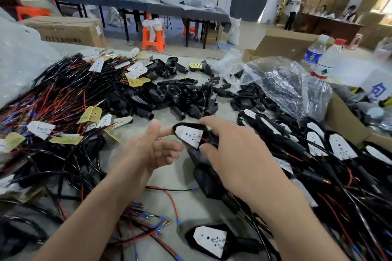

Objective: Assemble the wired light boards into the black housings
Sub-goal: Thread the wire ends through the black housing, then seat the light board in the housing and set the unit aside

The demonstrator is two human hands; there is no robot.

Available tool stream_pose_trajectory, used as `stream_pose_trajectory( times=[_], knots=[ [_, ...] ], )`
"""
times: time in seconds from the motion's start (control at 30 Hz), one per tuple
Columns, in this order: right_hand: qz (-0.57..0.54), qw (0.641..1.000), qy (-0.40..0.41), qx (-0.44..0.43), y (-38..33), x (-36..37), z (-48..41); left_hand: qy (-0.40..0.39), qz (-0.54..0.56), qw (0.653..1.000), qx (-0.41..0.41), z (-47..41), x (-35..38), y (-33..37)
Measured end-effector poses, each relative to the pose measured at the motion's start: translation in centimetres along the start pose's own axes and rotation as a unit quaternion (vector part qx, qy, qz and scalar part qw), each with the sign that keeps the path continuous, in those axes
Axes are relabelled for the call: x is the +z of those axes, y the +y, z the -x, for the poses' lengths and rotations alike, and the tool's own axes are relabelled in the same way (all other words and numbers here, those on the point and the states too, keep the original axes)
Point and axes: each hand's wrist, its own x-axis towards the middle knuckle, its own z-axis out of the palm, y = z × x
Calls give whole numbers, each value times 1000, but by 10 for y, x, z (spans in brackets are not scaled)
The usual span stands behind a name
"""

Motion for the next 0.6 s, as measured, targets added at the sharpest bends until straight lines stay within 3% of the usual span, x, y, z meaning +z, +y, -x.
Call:
stream_pose_trajectory(
  times=[0.1, 0.2, 0.37, 0.47, 0.6],
  knots=[
    [23, 993, 70, 90, 41, -18, -4, -3, -66, 998, 15, -1, -3, -1],
    [65, 984, 83, 142, 69, -23, -3, 37, -116, 992, 18, -3, -10, -3],
    [146, 977, 143, 56, 54, 4, 6, 159, -239, 954, 88, -7, -18, -7],
    [107, 984, 141, 6, 27, 31, 6, 244, -402, 873, 132, -5, -31, 2],
    [26, 994, 85, -67, -11, 73, 4, 365, -595, 695, 175, -1, -58, 16]
  ],
)
